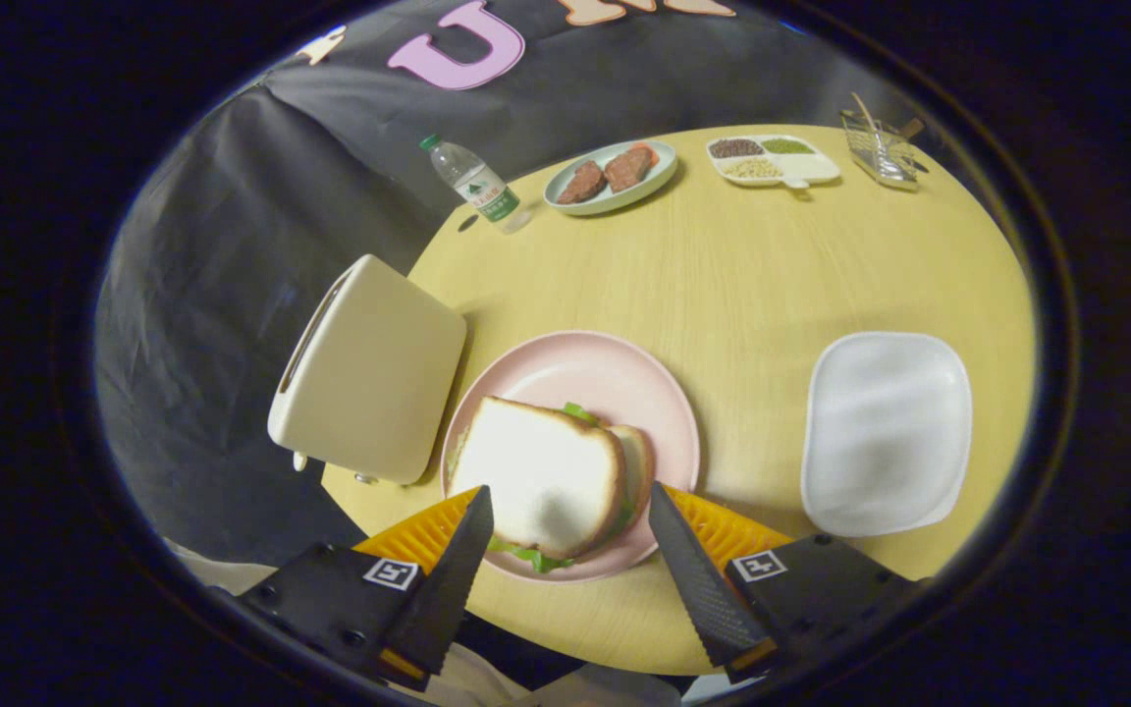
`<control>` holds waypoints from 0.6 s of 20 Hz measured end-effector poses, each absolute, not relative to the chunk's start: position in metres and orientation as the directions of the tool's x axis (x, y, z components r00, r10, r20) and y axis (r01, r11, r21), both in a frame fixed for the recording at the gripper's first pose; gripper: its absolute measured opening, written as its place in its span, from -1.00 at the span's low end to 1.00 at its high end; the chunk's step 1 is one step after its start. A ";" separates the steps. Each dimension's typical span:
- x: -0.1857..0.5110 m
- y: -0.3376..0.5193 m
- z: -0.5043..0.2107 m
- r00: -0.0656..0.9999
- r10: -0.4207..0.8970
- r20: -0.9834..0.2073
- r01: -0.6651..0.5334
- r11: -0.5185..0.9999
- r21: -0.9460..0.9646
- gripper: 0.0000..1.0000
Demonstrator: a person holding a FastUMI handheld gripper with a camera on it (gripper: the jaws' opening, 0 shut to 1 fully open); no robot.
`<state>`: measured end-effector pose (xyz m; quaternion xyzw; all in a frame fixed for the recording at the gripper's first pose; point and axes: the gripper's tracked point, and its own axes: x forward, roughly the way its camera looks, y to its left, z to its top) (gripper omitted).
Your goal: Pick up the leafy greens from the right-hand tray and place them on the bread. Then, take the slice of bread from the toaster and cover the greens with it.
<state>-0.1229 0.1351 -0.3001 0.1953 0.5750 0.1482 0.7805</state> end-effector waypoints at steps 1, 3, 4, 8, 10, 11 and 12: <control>-0.121 0.127 -0.296 0.314 0.447 -0.838 -0.019 0.885 0.465 0.87; -0.118 0.106 -0.283 0.348 0.415 -0.841 -0.039 0.902 0.429 1.00; -0.117 0.095 -0.278 0.360 0.395 -0.845 -0.045 0.912 0.408 1.00; -0.120 0.044 -0.270 0.392 0.314 -0.865 -0.063 0.947 0.316 1.00; -0.124 0.022 -0.265 0.399 0.283 -0.872 -0.067 0.958 0.280 1.00; -0.125 0.011 -0.263 0.401 0.265 -0.877 -0.063 0.963 0.262 1.00; -0.127 0.001 -0.262 0.405 0.252 -0.879 -0.060 0.966 0.250 1.00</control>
